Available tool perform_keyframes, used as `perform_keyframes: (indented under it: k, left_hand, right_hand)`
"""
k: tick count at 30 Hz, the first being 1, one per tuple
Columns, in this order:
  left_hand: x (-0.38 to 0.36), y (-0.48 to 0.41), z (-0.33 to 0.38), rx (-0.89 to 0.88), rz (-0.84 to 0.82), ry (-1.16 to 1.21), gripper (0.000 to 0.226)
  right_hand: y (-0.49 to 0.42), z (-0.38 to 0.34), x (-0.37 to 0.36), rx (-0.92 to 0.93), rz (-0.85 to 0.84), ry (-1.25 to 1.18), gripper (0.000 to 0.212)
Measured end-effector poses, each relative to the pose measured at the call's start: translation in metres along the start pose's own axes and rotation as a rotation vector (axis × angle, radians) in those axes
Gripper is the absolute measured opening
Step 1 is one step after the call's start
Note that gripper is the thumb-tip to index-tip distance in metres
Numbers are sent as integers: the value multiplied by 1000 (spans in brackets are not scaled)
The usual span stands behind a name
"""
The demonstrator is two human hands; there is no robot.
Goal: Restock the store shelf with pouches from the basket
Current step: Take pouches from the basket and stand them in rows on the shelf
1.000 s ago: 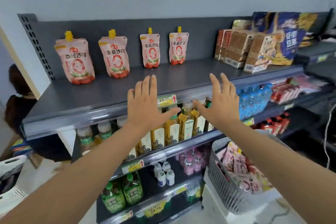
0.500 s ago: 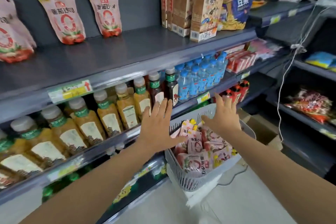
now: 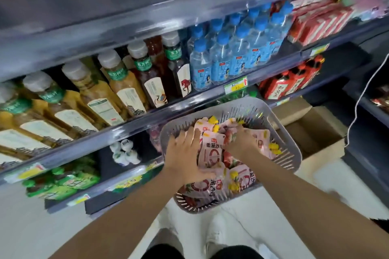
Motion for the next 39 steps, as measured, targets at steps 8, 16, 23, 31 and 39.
perform_keyframes:
  k: [8, 16, 23, 31, 39]
  left_hand:
    - [-30, -12, -13, 64, -64, 15, 130]
    - [-46, -20, -11, 62, -88, -1, 130]
    - [-48, -22, -11, 79, -88, -30, 126]
    - [-51, -24, -9, 108, -122, 38, 133]
    - [-58, -44, 10, 173, -66, 164, 105]
  right_hand:
    - [-38, -18, -86, -123, -127, -207, 100]
    - [-51, -14, -104, -271, -239, -114, 133]
    - [-42, -22, -98, -236, 111, -208, 116]
    - [-33, -21, -50, 61, 429, -611, 115]
    - [-35, 16, 19, -54, 514, -106, 123]
Point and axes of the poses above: each hand's wrist, its own y-axis away from the middle knuckle, its own x-axis out of the back of the hand, z = x × y, the point moved 7 cm from there along -y, towards the middle knuckle, and after that the axes turned 6 degrees about x, right-handed, at the moved point
